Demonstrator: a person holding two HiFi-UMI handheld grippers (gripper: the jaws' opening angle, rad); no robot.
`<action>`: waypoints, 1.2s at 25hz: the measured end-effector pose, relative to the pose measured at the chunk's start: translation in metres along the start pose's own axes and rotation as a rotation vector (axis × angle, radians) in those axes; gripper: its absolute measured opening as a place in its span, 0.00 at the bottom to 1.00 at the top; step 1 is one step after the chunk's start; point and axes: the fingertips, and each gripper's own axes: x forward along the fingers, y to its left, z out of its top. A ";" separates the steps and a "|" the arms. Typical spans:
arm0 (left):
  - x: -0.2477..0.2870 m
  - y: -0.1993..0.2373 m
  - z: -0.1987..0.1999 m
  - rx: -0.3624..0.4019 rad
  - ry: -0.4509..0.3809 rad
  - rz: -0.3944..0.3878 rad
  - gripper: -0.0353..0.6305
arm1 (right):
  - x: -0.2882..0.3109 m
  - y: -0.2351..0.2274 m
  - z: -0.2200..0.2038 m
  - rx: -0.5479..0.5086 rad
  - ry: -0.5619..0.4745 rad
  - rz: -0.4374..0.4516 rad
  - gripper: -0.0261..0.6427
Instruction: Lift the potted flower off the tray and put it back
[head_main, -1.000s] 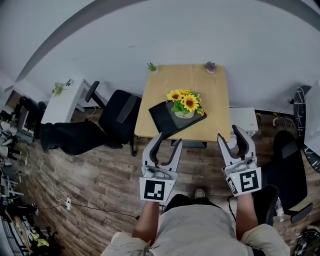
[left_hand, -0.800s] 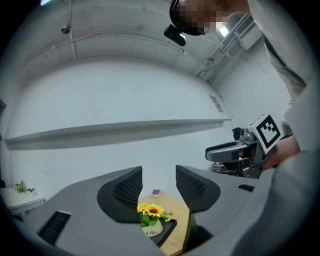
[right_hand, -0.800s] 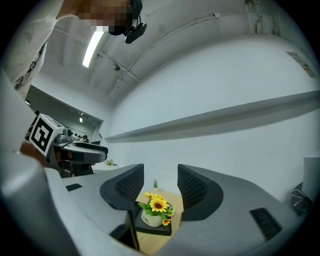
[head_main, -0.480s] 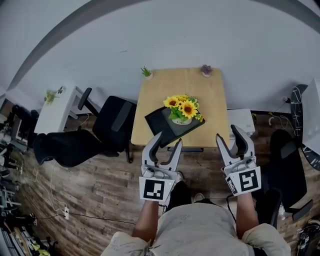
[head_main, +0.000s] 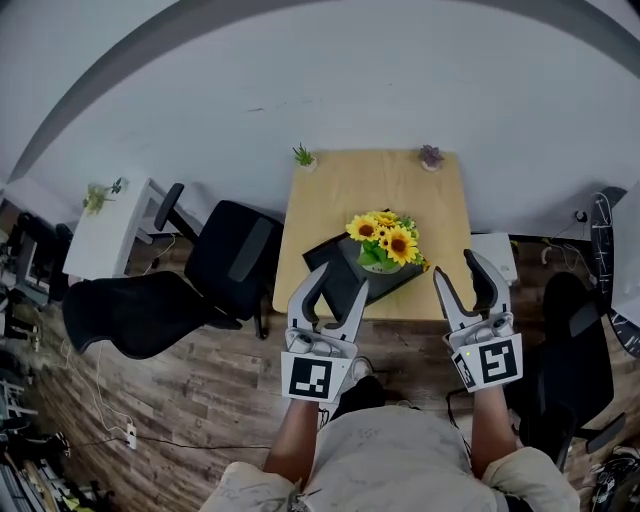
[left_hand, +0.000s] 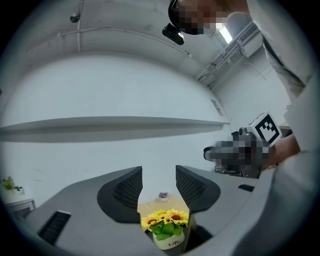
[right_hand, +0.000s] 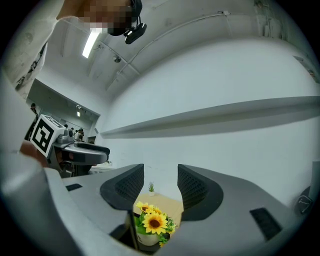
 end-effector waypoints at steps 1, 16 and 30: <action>0.002 0.007 -0.002 -0.001 -0.001 -0.001 0.36 | 0.007 0.002 -0.001 -0.001 0.001 -0.001 0.36; 0.043 0.093 -0.027 -0.042 -0.021 -0.069 0.36 | 0.098 0.023 -0.005 -0.042 0.023 -0.049 0.36; 0.062 0.111 -0.041 -0.053 -0.050 -0.151 0.36 | 0.119 0.028 -0.013 -0.063 0.031 -0.117 0.36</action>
